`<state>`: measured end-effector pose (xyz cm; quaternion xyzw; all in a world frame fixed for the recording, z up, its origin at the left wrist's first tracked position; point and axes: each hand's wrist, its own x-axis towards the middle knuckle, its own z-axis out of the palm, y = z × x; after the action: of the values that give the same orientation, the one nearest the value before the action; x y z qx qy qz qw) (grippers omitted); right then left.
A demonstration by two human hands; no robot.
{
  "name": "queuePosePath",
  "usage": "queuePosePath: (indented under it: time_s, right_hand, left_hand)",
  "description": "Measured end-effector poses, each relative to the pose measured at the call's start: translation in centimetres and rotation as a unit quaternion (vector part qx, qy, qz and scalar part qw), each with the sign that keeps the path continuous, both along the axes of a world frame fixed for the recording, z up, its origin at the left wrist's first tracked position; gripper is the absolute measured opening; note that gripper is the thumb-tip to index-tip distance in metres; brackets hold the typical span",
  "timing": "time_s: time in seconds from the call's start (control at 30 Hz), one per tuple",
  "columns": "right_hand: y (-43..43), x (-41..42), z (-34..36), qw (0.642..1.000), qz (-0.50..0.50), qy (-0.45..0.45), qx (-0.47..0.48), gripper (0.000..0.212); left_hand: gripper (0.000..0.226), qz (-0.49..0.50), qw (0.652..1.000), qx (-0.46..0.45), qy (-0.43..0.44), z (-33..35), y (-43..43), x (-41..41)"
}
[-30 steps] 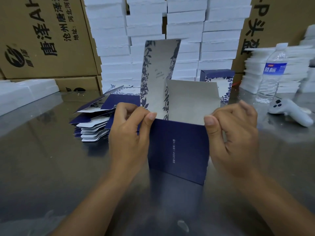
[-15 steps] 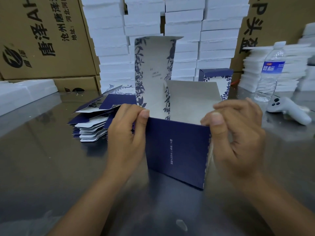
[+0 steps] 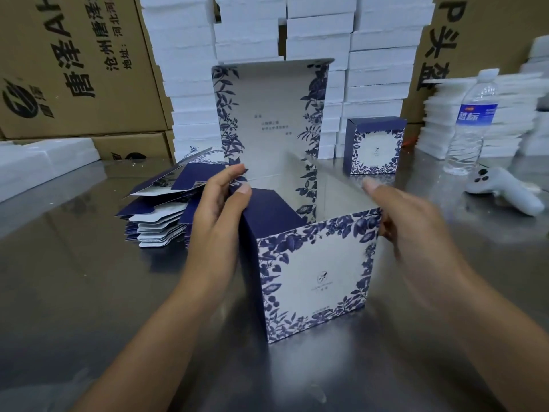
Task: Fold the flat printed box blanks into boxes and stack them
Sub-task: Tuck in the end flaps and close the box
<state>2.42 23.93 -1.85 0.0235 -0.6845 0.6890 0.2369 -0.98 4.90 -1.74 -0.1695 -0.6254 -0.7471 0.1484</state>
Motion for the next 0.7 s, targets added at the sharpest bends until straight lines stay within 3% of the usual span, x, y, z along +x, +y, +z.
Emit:
queuePosePath:
  time_s: [0.07,0.13,0.33,0.53,0.7]
  right_hand:
    - [-0.2,0.2,0.2,0.999,0.038,-0.004,0.006,0.051]
    - [0.0,0.2,0.4,0.998,0.058,-0.002,0.017,0.025]
    - [0.7,0.6,2.4,0.989,0.034,0.001,0.146,0.053]
    - [1.6,0.8,4.3,0.949,0.054,-0.069,0.302,0.046]
    - [1.7,-0.3,6.3,0.921,0.091,-0.163,0.343,0.037]
  left_hand:
    - [0.024,-0.010,1.000,0.001,-0.001,0.0,0.0,0.0]
    - [0.026,-0.015,1.000,-0.002,0.004,0.0,0.0,0.0]
    - [0.028,-0.033,0.999,0.007,0.004,0.0,0.1,-0.2]
    - [0.039,-0.059,0.998,0.024,-0.008,-0.1,0.2,0.0]
    - [0.033,-0.072,0.997,0.034,-0.010,-0.1,0.4,0.0]
